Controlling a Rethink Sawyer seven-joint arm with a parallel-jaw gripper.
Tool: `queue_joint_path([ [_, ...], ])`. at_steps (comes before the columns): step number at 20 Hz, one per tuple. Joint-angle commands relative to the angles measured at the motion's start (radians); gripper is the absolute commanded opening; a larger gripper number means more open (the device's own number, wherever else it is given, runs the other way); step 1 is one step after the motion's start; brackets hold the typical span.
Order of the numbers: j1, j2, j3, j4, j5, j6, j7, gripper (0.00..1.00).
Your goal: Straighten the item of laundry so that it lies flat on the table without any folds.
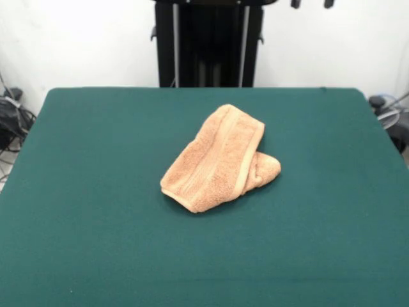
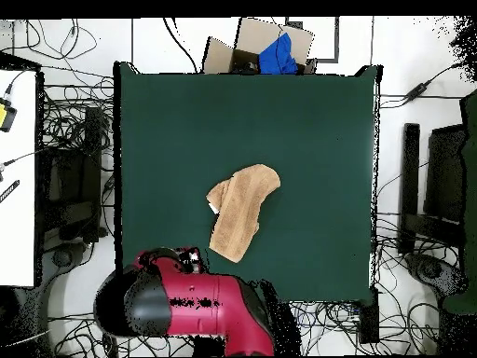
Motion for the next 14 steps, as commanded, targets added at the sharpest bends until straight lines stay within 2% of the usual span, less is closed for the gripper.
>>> queue_joint_path([
  [1, -0.062, 0.102, -0.01, -0.074, 0.007, 0.014, 0.175, 1.0],
  [7, -0.117, 0.181, 0.022, -0.095, 0.008, -0.06, 0.154, 1.0],
  [10, -0.157, 0.255, 0.054, -0.086, 0.011, -0.166, 0.15, 1.0],
  [14, -0.147, 0.276, 0.046, -0.112, 0.01, -0.173, 0.172, 1.0],
])
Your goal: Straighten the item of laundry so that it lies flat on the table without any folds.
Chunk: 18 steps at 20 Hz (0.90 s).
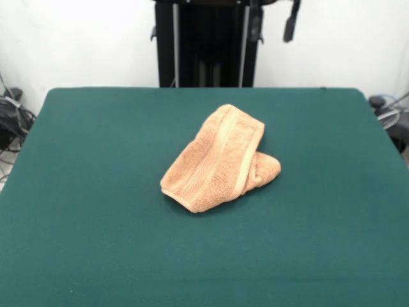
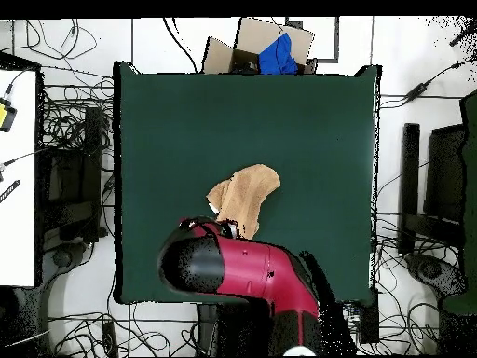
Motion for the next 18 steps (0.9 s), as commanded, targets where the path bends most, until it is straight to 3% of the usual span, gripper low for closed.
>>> queue_joint_path([
  [1, -0.017, 0.14, 0.047, -0.018, 0.009, -0.111, 0.173, 1.0],
  [18, -0.007, 0.231, 0.046, -0.06, 0.061, -0.173, 0.217, 1.0],
])
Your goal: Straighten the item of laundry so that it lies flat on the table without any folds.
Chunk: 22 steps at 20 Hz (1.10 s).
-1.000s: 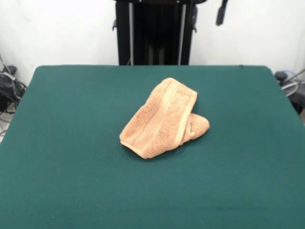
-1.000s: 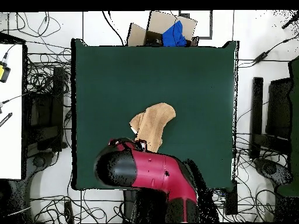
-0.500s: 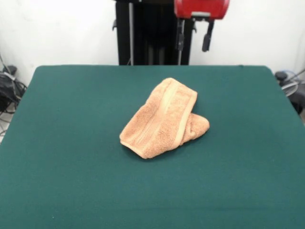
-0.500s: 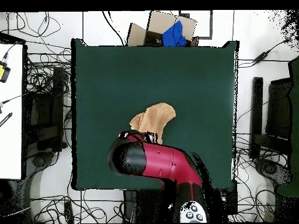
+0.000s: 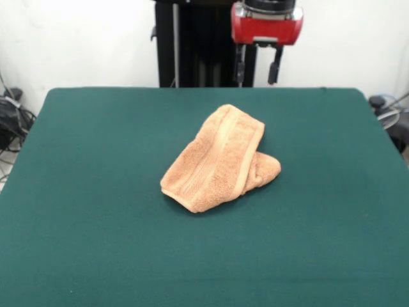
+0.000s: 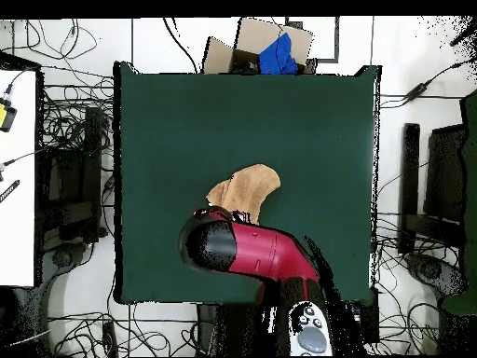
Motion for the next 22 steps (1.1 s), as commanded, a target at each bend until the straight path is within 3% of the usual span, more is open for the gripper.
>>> queue_joint_path([
  [1, 0.021, 0.07, 0.043, -0.023, 0.049, -0.073, 0.221, 1.0],
  [4, 0.042, 0.116, 0.027, -0.049, 0.053, -0.103, 0.242, 1.0],
  [12, -0.04, 0.31, 0.094, -0.15, 0.063, -0.137, 0.164, 1.0],
  [22, -0.062, 0.416, 0.099, -0.206, 0.037, -0.204, 0.152, 1.0],
])
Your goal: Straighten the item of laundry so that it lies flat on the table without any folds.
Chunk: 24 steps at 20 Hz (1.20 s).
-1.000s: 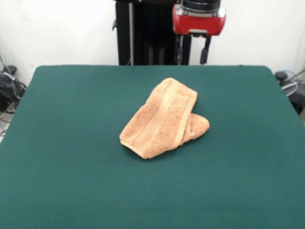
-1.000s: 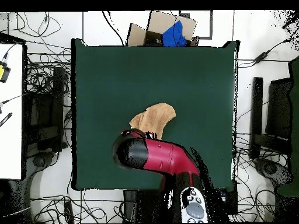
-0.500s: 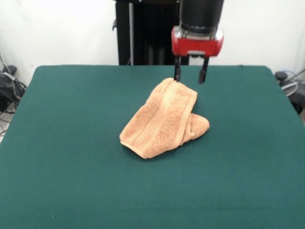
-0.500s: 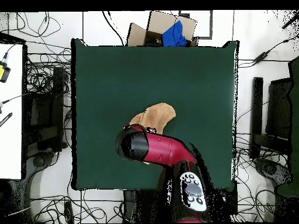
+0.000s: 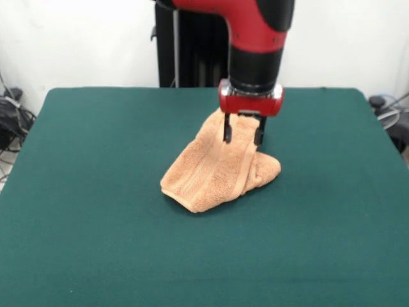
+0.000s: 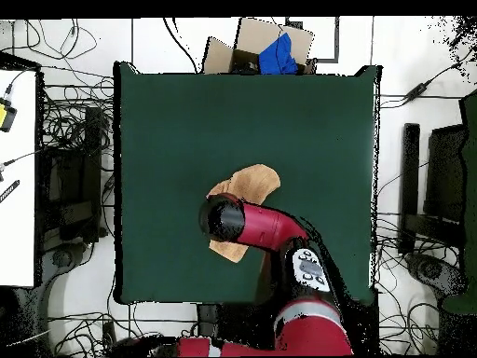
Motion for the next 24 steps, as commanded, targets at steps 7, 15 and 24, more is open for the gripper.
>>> queue_joint_path([
  [7, -0.068, 0.12, 0.131, -0.053, 0.004, -0.104, 0.146, 1.0],
  [15, -0.082, 0.142, 0.163, -0.053, 0.002, -0.131, 0.151, 1.0],
  [24, -0.087, 0.15, 0.198, -0.042, 0.014, -0.148, 0.172, 1.0],
])
